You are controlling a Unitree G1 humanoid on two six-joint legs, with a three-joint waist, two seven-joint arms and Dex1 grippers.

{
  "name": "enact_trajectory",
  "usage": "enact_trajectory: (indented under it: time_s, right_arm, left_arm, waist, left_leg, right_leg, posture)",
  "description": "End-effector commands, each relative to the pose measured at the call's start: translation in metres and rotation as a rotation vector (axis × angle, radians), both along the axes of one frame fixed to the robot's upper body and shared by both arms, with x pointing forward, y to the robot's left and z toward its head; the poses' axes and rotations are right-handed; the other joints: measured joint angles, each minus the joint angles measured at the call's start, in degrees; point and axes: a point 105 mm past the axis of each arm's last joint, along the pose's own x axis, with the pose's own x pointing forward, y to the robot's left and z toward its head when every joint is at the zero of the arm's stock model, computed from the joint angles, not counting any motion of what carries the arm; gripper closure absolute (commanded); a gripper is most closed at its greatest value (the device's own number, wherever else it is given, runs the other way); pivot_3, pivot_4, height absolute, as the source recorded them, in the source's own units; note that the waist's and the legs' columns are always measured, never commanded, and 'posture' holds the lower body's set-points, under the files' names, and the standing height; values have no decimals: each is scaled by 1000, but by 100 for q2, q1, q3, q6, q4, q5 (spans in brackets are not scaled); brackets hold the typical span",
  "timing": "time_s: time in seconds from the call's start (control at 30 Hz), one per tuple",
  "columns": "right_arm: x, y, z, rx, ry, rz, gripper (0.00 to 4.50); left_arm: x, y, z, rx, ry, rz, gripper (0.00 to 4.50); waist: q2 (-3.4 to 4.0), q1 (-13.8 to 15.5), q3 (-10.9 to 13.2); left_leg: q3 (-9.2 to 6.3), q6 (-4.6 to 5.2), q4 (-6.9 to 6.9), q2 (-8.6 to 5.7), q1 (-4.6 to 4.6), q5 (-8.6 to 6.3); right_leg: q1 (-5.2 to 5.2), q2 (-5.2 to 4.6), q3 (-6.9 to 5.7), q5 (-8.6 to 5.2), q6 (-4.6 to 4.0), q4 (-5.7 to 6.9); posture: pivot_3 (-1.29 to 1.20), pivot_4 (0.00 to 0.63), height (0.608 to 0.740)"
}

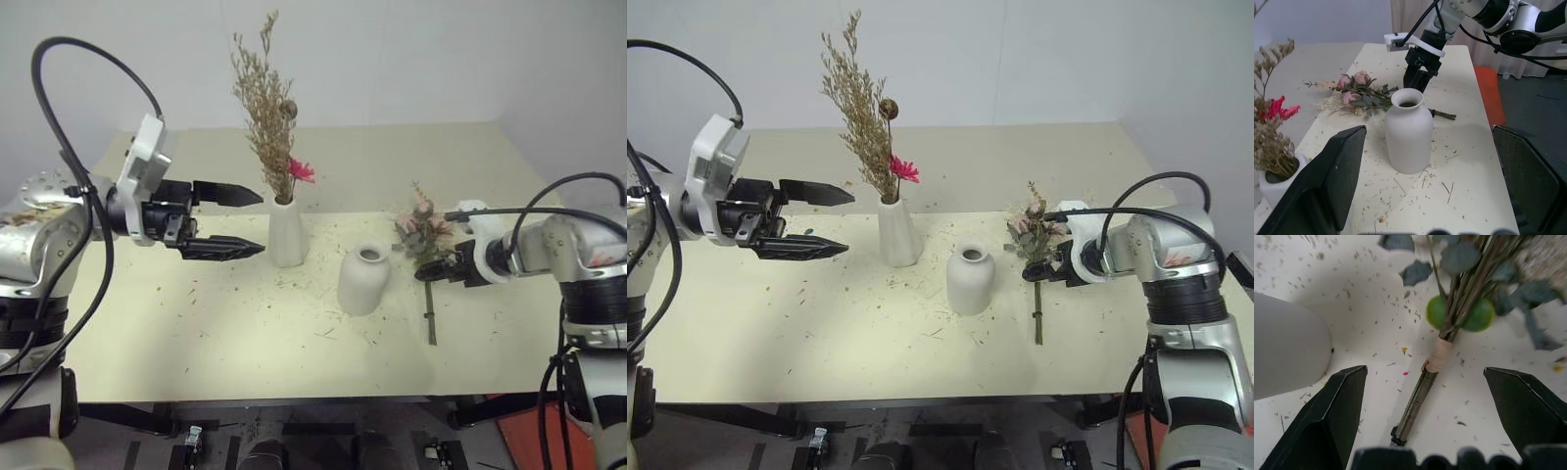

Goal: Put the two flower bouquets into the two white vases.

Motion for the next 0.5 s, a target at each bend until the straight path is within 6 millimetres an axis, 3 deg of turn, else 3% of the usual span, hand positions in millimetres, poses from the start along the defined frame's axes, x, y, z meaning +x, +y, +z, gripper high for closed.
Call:
enact_trajectory:
  time_s: [0.03, 0.2, 0.23, 0.33, 0.5]
  right_arm:
    - [10, -2, 3, -36, -23, -34, 0]
    - [19, 8, -5, -51, -13, -11, 0]
    - [20, 8, -8, -54, -12, -12, 175]
    - [23, 13, -10, -47, -28, 14, 932]
    - [24, 12, -12, -50, -34, 13, 2579]
  left_arm:
    - [-8, 7, 11, -43, -66, -12, 23]
    - [-10, 15, 7, -48, -65, 15, 23]
    - [-10, 17, 7, -49, -61, 21, 0]
    - [-11, 19, 7, -49, -58, 31, 0]
    - [-13, 20, 6, -54, -55, 38, 0]
  waist:
    - [1, -5, -1]
    - [1, -14, -1]
    - [2, -16, -1]
    - [2, -17, -1]
    - [2, -21, -1]
  left_leg:
    - [0, 0, 0, 0, 1, 0]
    - [0, 0, 0, 4, 7, 0]
    - [0, 0, 0, 3, 7, 0]
    - [0, 0, 0, 2, 8, 0]
    - [0, 0, -1, 2, 5, 0]
  right_leg:
    - [0, 1, 0, 0, 0, 0]
    - [-2, 4, 0, 0, 0, -2]
    - [-2, 3, 0, 0, 0, -1]
    - [-1, 3, 0, 0, 0, 0]
    - [-1, 2, 0, 0, 0, 1]
  posture:
    - [0, 150, 740]
    - [0, 150, 740]
    - [0, 150, 740]
    - [0, 150, 740]
    - [0, 150, 740]
